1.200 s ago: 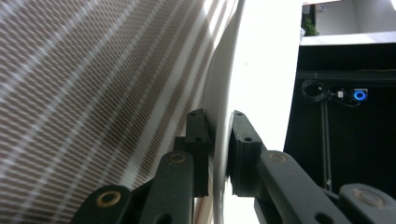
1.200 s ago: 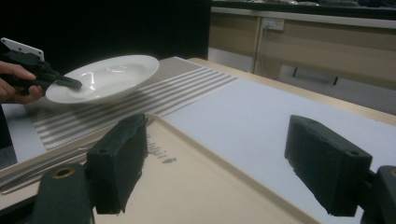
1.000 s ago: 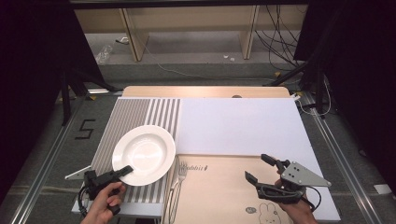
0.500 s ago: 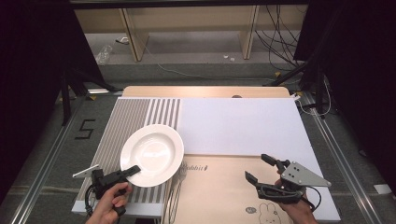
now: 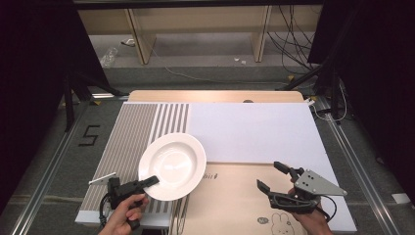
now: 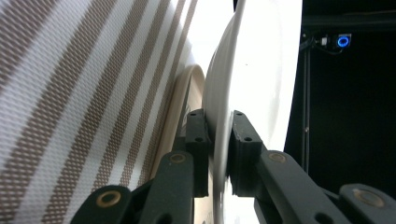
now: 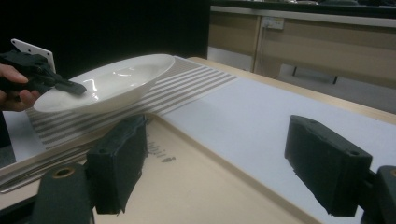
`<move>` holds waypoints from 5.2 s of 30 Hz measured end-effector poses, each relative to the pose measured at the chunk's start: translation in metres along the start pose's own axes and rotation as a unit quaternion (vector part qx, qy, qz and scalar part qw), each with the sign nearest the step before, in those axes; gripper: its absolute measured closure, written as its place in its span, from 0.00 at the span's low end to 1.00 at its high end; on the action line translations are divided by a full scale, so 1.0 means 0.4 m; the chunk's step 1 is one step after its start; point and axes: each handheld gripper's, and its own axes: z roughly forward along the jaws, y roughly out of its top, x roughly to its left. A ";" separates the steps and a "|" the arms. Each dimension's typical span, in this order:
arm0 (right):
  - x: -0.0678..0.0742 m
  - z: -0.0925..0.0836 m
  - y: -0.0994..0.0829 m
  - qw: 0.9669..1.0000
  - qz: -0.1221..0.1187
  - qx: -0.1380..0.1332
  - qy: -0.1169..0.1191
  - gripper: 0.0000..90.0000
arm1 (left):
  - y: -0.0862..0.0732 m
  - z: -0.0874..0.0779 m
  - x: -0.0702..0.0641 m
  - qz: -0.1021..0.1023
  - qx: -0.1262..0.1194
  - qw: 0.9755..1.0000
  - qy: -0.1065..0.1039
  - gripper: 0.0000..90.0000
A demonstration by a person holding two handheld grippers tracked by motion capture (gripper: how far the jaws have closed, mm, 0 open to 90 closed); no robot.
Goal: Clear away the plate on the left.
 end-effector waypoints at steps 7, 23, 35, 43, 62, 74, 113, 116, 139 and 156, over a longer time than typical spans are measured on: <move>-0.001 -0.001 -0.001 1.000 -0.002 0.000 -0.001 0.24 | -0.022 0.023 -0.010 0.011 0.018 1.000 0.003 0.89; -0.001 -0.003 0.000 1.000 -0.001 -0.001 -0.003 0.24 | -0.064 0.079 -0.026 0.045 0.064 0.997 0.025 0.89; -0.002 -0.003 0.000 1.000 -0.003 -0.003 -0.002 0.24 | -0.107 0.132 -0.040 0.071 0.098 0.992 0.043 0.89; -0.003 -0.004 0.001 1.000 -0.002 -0.004 -0.002 0.24 | -0.141 0.170 -0.047 0.080 0.130 0.987 0.049 0.89; -0.009 -0.010 0.002 1.000 0.001 -0.011 -0.007 0.24 | -0.172 0.224 -0.071 0.112 0.150 0.980 0.065 0.91; -0.011 -0.012 0.003 1.000 0.004 -0.013 -0.008 0.24 | -0.198 0.257 -0.080 0.138 0.169 0.973 0.080 0.91; -0.009 -0.008 0.003 1.000 0.005 -0.012 0.000 0.24 | -0.220 0.317 -0.085 0.180 0.204 0.957 0.102 0.79; -0.009 -0.008 0.004 1.000 0.006 -0.012 0.001 0.24 | -0.224 0.316 -0.099 0.204 0.210 0.950 0.105 0.69; -0.007 -0.008 0.003 1.000 0.002 -0.011 0.002 0.24 | -0.192 0.293 -0.154 0.298 0.210 0.922 0.132 0.34; -0.006 -0.007 0.004 1.000 0.003 -0.012 0.003 0.24 | -0.181 0.260 -0.200 0.413 0.131 0.888 0.156 0.27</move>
